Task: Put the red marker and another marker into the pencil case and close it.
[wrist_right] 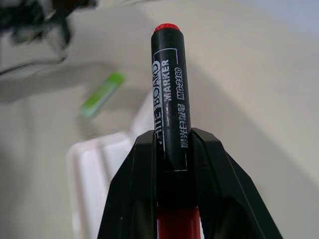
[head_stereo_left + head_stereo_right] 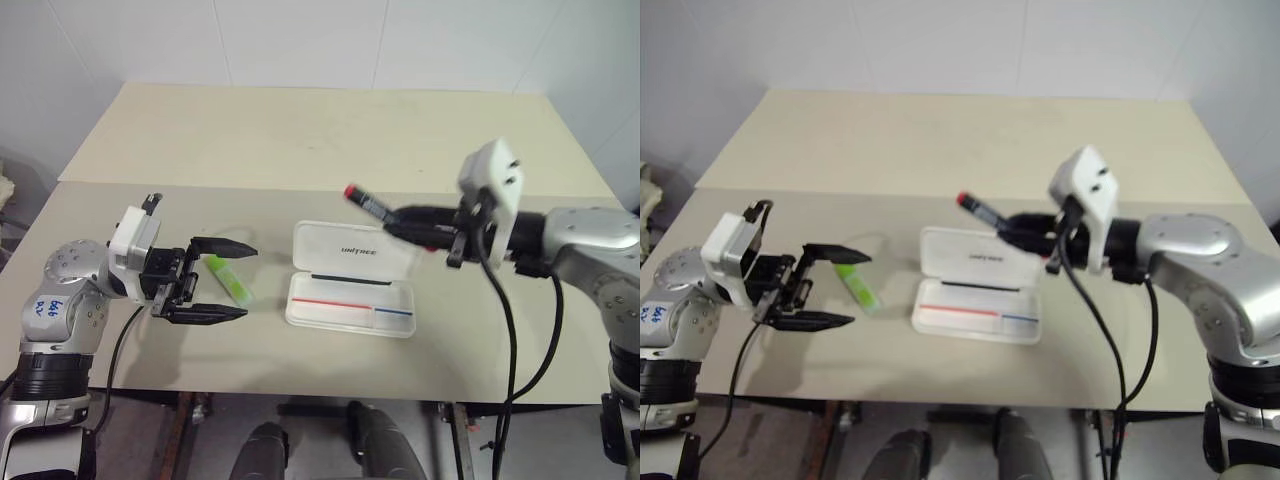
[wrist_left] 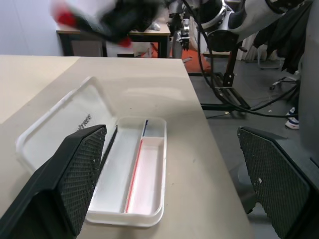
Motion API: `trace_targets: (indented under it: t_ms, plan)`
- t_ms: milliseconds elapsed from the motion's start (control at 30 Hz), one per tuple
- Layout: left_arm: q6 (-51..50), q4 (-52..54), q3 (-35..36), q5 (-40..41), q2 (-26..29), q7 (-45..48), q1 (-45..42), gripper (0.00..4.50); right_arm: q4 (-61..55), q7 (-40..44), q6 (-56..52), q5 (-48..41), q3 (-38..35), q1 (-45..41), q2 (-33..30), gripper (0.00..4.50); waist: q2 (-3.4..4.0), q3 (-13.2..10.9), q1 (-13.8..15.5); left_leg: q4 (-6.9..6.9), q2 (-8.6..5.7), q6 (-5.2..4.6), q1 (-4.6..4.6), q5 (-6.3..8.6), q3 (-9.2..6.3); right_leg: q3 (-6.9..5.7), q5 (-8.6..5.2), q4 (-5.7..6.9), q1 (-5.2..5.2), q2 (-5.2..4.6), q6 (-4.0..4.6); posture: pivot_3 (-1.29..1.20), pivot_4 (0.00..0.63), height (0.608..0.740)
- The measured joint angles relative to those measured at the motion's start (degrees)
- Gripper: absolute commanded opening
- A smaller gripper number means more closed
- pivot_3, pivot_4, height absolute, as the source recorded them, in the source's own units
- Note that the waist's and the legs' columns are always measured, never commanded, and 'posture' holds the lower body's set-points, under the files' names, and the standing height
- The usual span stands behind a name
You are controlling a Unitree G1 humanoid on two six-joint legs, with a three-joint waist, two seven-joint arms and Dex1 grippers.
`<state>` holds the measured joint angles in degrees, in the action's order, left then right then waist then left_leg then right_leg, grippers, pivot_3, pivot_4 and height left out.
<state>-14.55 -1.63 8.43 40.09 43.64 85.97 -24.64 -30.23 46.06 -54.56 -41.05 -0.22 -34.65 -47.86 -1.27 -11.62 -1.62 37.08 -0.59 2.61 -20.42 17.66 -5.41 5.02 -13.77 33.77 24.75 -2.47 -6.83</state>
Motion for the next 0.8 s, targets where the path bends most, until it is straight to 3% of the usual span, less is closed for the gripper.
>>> trace_targets:
  t_ms: [133, 467, 800]
  plan:
    - [2.5, -1.4, 0.2, -0.6, -0.3, -0.1, -1.2, 4.5, 0.4, 2.5, 3.7, 5.6, 9.1, -0.2, 0.0, 0.61, 0.0, 0.0, -0.1, 0.0, 0.0, 0.03, -0.03, 0.02, 0.02, -0.01, 0.04, 0.01, 0.08, 0.01, -0.07, 0.0, 0.15, 0.74]
    - [2.4, 2.3, 0.7, -0.5, -1.8, -1.5, 2.2, 4.5, 6.1, 7.9, 14.1, 20.5, 23.4, -4.2, 1.5, 0.61, 0.0, 0.0, -0.1, 0.09, 0.06, 0.08, -0.43, 0.02, 0.04, 0.0, 0.04, 0.24, 0.61, 0.06, -0.07, 0.0, 0.15, 0.74]
    - [0.9, 5.8, 0.7, 0.3, -2.4, -3.0, 3.8, 4.5, 14.3, 10.8, 21.8, 31.9, 28.0, -6.7, 4.4, 0.61, 0.0, 0.0, -0.1, 0.12, 0.01, 0.1, -0.67, 0.02, -0.02, -0.03, 0.08, 0.28, 0.82, 0.02, -0.12, 0.0, 0.15, 0.74]
